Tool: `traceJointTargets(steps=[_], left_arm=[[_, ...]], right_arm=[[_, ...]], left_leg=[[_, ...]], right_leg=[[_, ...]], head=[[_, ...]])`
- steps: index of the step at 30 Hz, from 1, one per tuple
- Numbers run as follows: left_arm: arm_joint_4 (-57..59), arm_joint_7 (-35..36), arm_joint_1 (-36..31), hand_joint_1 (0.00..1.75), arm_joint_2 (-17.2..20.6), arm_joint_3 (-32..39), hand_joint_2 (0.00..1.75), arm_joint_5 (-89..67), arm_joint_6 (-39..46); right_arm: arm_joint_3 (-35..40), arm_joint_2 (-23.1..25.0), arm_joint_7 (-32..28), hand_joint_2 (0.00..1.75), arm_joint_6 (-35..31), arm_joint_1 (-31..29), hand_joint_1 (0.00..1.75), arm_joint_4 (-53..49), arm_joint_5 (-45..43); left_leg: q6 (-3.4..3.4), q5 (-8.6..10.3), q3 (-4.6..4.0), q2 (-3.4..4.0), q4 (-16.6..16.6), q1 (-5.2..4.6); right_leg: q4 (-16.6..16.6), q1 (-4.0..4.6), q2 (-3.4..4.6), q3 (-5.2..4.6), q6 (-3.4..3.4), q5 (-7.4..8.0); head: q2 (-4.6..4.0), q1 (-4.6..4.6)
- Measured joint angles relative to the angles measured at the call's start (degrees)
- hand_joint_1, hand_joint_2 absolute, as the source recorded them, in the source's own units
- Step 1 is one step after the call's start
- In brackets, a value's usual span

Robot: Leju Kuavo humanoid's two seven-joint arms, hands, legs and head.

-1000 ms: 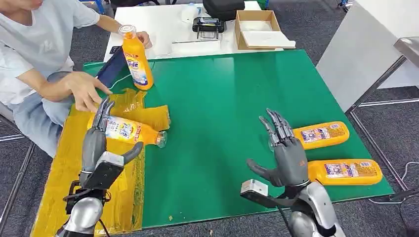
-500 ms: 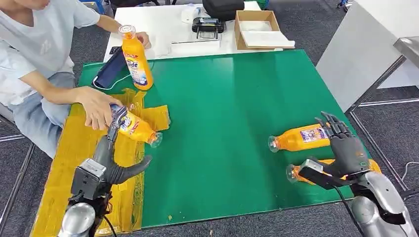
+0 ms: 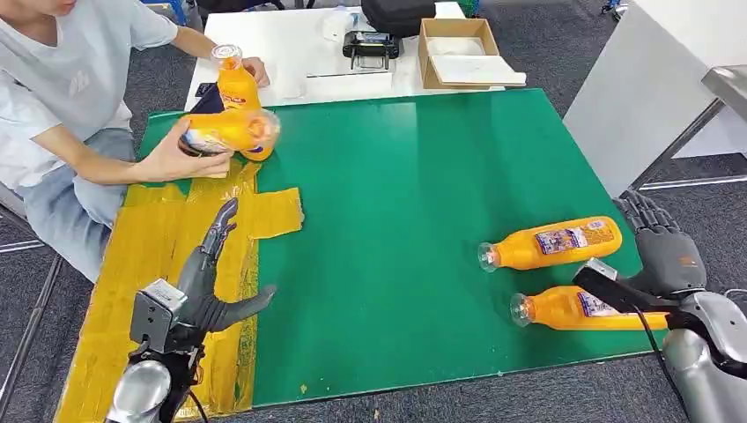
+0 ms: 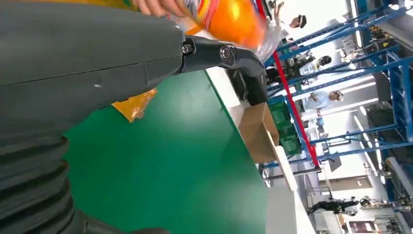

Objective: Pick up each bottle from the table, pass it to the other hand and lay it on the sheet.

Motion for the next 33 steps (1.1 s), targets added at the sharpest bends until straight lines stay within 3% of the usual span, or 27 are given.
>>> traceJointTargets(steps=[6, 21, 33], left_arm=[[1.0, 0.4, -0.6, 0.00, 0.0, -0.1, 1.75, 1.0, -0.9], [5.9, 0.9, -3.5, 0.00, 0.0, -1.0, 1.75, 3.6, -3.1], [7.6, 0.8, -4.5, 0.00, -0.1, -1.2, 1.75, 4.5, -3.3]], right_arm=[[0.3, -0.9, 0.5, 1.75, -0.2, -2.9, 0.00, 4.0, 3.3], [9.3, -1.7, -3.3, 1.75, 3.7, -20.8, 0.00, 26.6, 7.0], [16.6, 0.6, -5.9, 1.75, 5.6, -26.2, 0.00, 34.3, 6.1]], left_leg=[[0.00, 0.00, -0.01, 0.02, 0.0, 0.00], [0.11, 0.12, 0.00, 0.02, 0.0, 0.00], [0.11, 0.12, -0.01, -0.01, 0.0, 0.00]], right_leg=[[0.0, 0.00, 0.00, 0.00, 0.00, 0.00], [0.0, 0.01, 0.00, 0.03, 0.11, 0.10], [0.0, 0.00, -0.01, 0.03, 0.11, 0.10]], head=[[0.00, -0.02], [0.00, -0.02], [0.00, -0.02]])
